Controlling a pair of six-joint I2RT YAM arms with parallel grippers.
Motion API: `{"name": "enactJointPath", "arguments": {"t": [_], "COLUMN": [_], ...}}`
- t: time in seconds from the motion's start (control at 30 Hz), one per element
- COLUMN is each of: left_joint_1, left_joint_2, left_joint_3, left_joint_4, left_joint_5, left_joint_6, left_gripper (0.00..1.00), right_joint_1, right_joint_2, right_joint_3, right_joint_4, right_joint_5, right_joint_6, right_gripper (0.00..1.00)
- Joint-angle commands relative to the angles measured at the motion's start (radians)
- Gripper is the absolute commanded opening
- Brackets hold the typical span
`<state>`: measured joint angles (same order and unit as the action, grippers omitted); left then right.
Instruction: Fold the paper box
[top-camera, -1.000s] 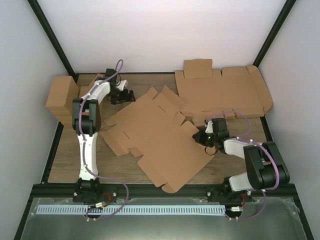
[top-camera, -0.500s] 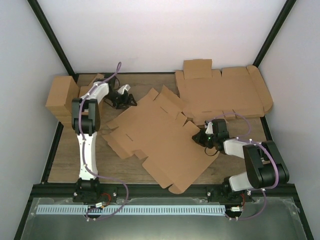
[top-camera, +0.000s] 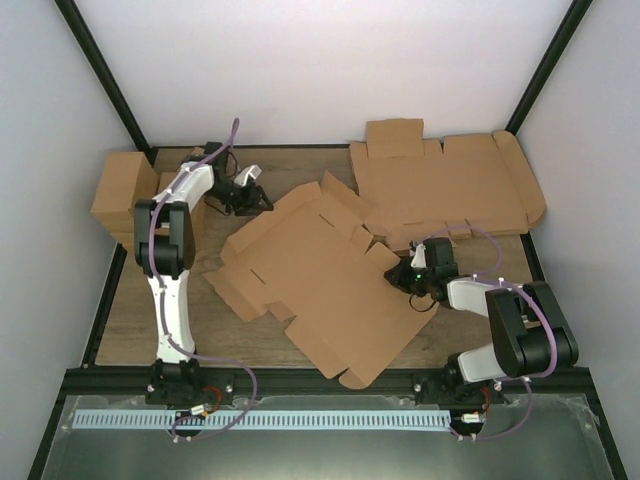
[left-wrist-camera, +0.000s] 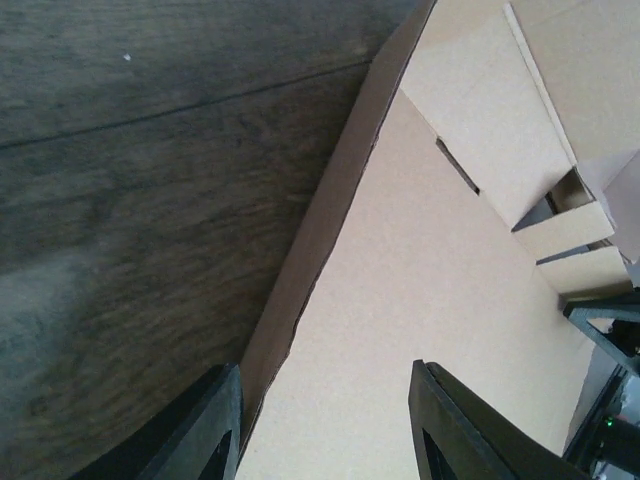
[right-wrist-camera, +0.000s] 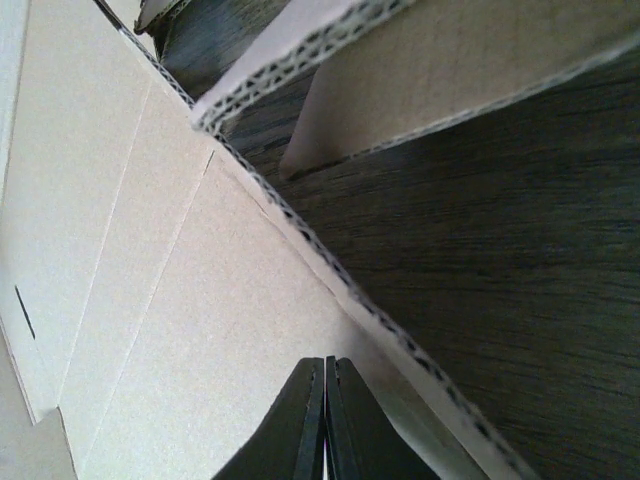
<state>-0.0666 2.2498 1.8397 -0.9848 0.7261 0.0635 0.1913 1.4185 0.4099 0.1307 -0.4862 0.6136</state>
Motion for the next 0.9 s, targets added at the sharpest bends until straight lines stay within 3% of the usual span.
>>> {"name": "enactJointPath", "arguments": {"t": [0.0,0.4,0.57,0.87], "left_joint_1": [-0.031,-0.137,-0.201,-0.268], "left_joint_2": [-0.051,-0.085,-0.114,-0.167], "left_joint_3": [-0.043,-0.043,-0.047,-0.057], "left_joint_4": [0.001,-0.022,-0.016,0.015], "left_joint_5": [-0.046,-0.344,-0.491,-0.670], "left_joint_6": [-0.007,-0.009,0.003,-0.001], "left_gripper": [0.48,0.48,0.43,0.06], "right_joint_1": [-0.002,-0.001,-0.002,-0.001], "right_joint_2": [-0.005,-0.015,-0.014,-0.019], "right_joint_3": [0.010,0.017,0.018,0.017], "right_joint_4": [-0.004,-0.011,-0.010,-0.012], "right_joint_5": [0.004,0.002,0.001,0.012], "right_joint_6": [0.008,0.005,0.003,0.007], "right_gripper": [0.03,0.03,0.03,0.03]}}
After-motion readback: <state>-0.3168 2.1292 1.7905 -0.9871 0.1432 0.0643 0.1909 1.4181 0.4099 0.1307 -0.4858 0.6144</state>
